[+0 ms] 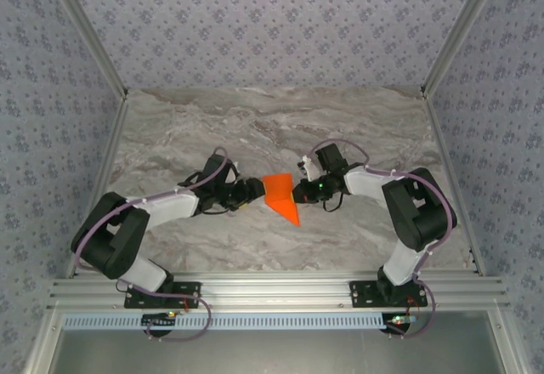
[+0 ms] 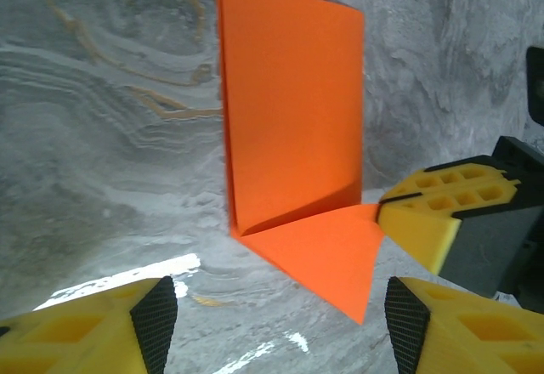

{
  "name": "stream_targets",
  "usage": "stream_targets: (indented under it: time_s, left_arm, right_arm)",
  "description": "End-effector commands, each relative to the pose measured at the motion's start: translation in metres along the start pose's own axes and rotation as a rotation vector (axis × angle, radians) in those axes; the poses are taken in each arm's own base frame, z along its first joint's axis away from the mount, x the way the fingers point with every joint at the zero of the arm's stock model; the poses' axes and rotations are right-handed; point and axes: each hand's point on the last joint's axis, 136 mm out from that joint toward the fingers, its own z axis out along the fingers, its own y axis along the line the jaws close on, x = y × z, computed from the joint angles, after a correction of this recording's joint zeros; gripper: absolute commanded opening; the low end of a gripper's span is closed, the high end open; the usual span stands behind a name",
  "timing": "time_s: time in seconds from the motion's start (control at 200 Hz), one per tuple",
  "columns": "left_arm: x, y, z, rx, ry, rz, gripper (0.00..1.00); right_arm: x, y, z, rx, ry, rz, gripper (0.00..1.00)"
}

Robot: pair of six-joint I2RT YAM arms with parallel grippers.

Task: Fold a paper plane with a square sheet of paper (fold left side to right side)
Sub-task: Fourth fold the wing at the center of the table.

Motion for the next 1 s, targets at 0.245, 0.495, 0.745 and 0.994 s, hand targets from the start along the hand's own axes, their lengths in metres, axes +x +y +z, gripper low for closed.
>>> stream_targets:
  time_s: [0.245, 0.495, 0.745, 0.994]
  left_arm:
    - [0.002, -0.024, 0.022, 0.028, 0.046, 0.011, 0.69]
    - [0.007, -0.032, 0.038, 0.029, 0.076, 0.012, 0.66]
    - [0.008, -0.043, 0.049, 0.051, 0.093, 0.016, 0.53]
    - [0.006, -0.052, 0.050, 0.065, 0.090, 0.021, 0.47]
  right_arm:
    - [0.003, -0.010, -0.003, 0.024, -0.003, 0.021, 0.00]
    - [0.008, -0.012, -0.005, 0.030, -0.005, 0.025, 0.01]
    - [0.008, -0.011, -0.007, 0.028, -0.009, 0.020, 0.08]
    - [-0.007, -0.006, -0.031, 0.098, -0.090, -0.035, 0.34]
